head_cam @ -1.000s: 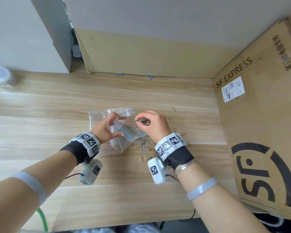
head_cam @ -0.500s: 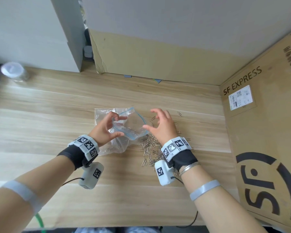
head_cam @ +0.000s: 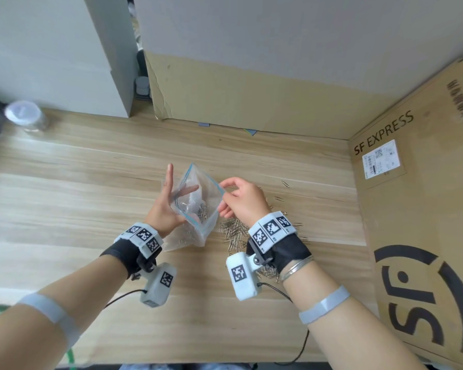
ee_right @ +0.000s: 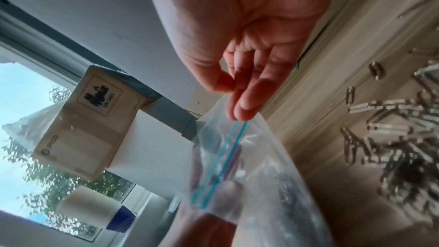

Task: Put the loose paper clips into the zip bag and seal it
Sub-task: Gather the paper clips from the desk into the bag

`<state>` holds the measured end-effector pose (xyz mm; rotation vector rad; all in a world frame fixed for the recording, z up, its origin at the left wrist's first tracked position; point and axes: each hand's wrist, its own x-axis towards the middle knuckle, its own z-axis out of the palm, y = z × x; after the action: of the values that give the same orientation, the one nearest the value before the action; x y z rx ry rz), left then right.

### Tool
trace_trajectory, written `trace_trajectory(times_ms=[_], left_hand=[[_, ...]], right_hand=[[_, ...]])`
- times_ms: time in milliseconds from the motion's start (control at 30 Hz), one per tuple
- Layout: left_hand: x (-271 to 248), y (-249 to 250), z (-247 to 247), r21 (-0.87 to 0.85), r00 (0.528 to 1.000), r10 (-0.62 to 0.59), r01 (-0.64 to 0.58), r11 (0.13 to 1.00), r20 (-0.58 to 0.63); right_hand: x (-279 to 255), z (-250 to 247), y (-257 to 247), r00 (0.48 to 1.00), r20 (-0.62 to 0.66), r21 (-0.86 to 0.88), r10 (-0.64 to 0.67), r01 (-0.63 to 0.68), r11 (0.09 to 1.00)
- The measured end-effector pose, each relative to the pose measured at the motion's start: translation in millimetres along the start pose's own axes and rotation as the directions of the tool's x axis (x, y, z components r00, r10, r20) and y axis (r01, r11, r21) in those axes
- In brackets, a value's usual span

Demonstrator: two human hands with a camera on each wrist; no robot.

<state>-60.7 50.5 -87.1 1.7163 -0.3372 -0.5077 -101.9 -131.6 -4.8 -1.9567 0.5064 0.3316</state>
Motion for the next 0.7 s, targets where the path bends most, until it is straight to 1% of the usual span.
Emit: trace_trajectory(times_ms=[67,133,167,233,300,333,367,400,433,467,500,567,633,700], left_hand=[[1.0,1.2,-3.4,-0.038,0.998,-0.034,0.032,0.999,-0.058],[2.3,4.3,-11.3,-0.021,0.994,-0.068,0.067,0.998,-0.085],[3.3,5.7,-15.4,0.002,0.993,-0.08,0.08,0.997,-0.089],[5.6,7.0,-20.3,0.057,0.993,-0.086,0.091,0.994,-0.087],[6.4,6.4,-19.9,0.07,0.994,-0.087,0.091,0.993,-0.062],[6.4,5.9,-17.9,0.059,0.995,-0.088,0.091,0.994,-0.052],[6.2,4.8,-15.7,0.045,0.995,-0.089,0.091,0.995,-0.049],[5.9,3.8,-13.3,0.026,0.995,-0.09,0.091,0.996,-0.047],[5.4,2.6,-11.2,0.008,0.994,-0.094,0.094,0.996,-0.046],[5.0,1.8,-9.8,-0.008,0.994,-0.097,0.097,0.995,-0.044],[5.2,0.8,-9.0,-0.012,0.994,-0.101,0.1,0.995,-0.041],[5.6,-1.1,-7.0,-0.007,0.994,-0.099,0.099,0.995,-0.039],[6.3,-2.0,-4.5,-0.012,0.994,-0.101,0.1,0.995,-0.039],[7.1,-2.1,-1.9,-0.027,0.994,-0.106,0.105,0.994,-0.029]], right_hand=[[-0.6,-5.9,-1.9,0.999,-0.042,-0.017,0.01,-0.01,1.0],[-2.1,-13.5,-1.6,0.995,-0.094,-0.019,0.019,-0.021,1.0],[-3.5,-16.5,-1.1,0.995,-0.099,-0.008,0.024,-0.025,1.0],[-6.2,-18.6,-0.8,0.999,-0.049,0.041,0.024,-0.022,0.999],[-5.4,-19.2,4.7,1.0,0.01,0.099,0.012,-0.013,0.995],[-2.3,-20.5,10.7,1.0,0.004,0.089,0.012,-0.012,0.996],[3.4,-22.8,20.2,0.999,-0.039,0.03,0.019,-0.017,0.999],[10.5,-25.9,32.6,0.994,-0.109,-0.062,0.029,-0.036,0.997],[18.5,-30.2,47.4,0.982,-0.183,-0.181,0.043,-0.077,0.98],[26.5,-34.8,63.2,0.973,-0.224,-0.298,0.059,-0.126,0.946],[33.6,-38.4,78.3,0.972,-0.222,-0.404,0.077,-0.164,0.9],[43.0,-41.9,100.8,0.982,-0.163,-0.549,0.092,-0.168,0.819],[49.3,-41.0,110.8,0.991,-0.112,-0.628,0.075,-0.129,0.767],[52.6,-36.8,115.5,0.999,-0.038,-0.698,0.036,-0.053,0.714]])
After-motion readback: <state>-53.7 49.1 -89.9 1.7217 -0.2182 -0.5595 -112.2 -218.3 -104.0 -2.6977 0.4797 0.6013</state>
